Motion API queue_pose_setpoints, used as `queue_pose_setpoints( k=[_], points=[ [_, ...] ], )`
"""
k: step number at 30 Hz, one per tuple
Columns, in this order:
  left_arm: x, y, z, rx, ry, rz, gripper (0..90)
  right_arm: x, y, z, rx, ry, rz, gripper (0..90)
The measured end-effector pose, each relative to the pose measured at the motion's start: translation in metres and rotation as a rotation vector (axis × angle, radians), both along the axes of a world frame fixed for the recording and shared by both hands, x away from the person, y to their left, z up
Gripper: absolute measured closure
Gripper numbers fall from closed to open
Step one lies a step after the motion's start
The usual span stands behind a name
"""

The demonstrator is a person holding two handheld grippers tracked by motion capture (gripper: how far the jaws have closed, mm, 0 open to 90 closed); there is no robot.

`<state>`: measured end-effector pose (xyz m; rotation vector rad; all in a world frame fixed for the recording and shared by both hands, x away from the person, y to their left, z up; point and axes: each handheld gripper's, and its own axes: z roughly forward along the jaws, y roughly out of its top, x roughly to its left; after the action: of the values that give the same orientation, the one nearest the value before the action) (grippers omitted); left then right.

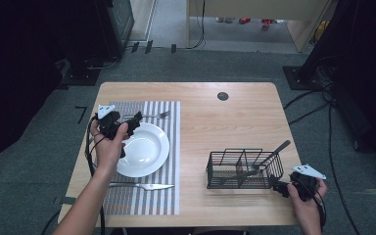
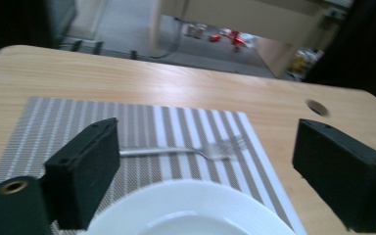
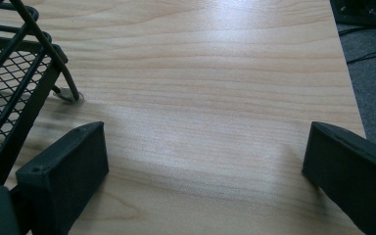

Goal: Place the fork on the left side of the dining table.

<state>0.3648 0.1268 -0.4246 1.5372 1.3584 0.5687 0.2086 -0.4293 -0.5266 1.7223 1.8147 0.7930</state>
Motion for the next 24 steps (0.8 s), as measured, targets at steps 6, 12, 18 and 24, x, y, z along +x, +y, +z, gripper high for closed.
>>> queue_pose_setpoints(
  k=[6, 12, 18, 24],
  points=[
    [-0.033, -0.002, -0.001, 0.037, -0.011, -0.065, 9.7, 0.0, 0.0, 0.0, 0.0, 0.0, 0.0, 2.4],
    [-0.062, 0.001, -0.008, 0.066, -0.001, -0.141, 8.8, 0.0, 0.0, 0.0, 0.0, 0.001, -0.001, 2.2],
    [-0.086, 0.008, -0.014, 0.104, -0.024, -0.155, 2.1, 0.0, 0.0, 0.0, -0.001, 0.0, -0.001, 2.2],
    [-0.105, 0.023, -0.025, 0.099, -0.018, -0.155, 2.0, 0.0, 0.0, 0.0, -0.001, 0.002, -0.005, 2.2]
  ],
)
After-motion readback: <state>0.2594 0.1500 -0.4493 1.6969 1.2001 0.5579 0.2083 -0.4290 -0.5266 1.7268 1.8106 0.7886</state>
